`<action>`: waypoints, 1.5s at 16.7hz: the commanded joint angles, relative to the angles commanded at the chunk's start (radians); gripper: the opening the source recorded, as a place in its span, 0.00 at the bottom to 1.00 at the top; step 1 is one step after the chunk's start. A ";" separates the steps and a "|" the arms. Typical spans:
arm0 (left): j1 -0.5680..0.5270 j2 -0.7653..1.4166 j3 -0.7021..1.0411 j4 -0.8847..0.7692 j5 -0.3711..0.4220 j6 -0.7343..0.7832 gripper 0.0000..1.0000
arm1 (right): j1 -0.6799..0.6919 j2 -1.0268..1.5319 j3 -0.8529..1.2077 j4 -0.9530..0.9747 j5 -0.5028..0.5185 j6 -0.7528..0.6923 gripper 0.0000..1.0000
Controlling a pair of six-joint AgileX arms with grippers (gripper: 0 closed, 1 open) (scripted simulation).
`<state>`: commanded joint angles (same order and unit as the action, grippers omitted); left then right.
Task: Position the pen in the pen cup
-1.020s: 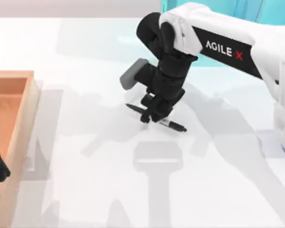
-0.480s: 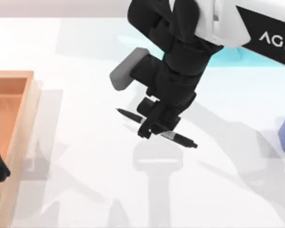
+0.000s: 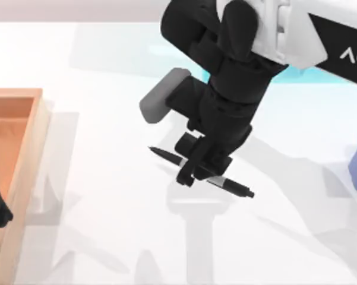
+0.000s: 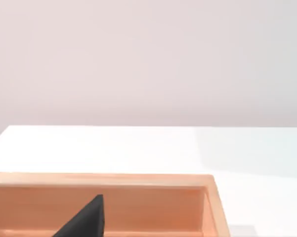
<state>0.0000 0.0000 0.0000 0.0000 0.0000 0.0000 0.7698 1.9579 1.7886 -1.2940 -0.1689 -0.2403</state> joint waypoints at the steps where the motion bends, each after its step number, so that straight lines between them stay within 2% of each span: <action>1: 0.000 0.000 0.000 0.000 0.000 0.000 1.00 | -0.010 0.000 -0.005 0.009 -0.011 -0.007 0.00; 4: 0.000 0.000 0.000 0.000 0.000 0.000 1.00 | -0.096 0.001 -0.050 0.085 -0.107 -0.061 0.00; 7: 0.000 0.000 0.000 0.000 0.000 0.000 1.00 | -0.254 -0.005 -0.139 0.221 -0.298 -0.151 0.00; 10: 0.000 0.000 0.000 0.000 0.000 0.000 1.00 | -0.467 -0.023 -0.267 0.406 -0.580 -0.265 0.00; 15: 0.000 0.000 0.000 0.000 0.000 0.000 1.00 | -0.863 -0.083 -0.528 0.762 -1.120 -0.470 0.00; 18: 0.000 0.000 0.000 0.000 0.000 0.000 1.00 | -1.080 -0.132 -0.680 0.964 -1.377 -0.578 0.00; 21: 0.000 0.000 0.000 0.000 0.000 0.000 1.00 | -1.235 -0.175 -0.797 1.113 -1.539 -0.656 0.00; 23: 0.000 0.000 0.000 0.000 0.000 0.000 1.00 | -1.288 -0.194 -0.842 1.166 -1.594 -0.685 0.00; 25: 0.000 0.000 0.000 0.000 0.000 0.000 1.00 | -1.301 -0.199 -0.854 1.179 -1.608 -0.692 0.00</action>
<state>0.0000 0.0000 0.0000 0.0000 0.0000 0.0000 -0.5316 1.7585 0.9342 -0.1148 -1.7766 -0.9326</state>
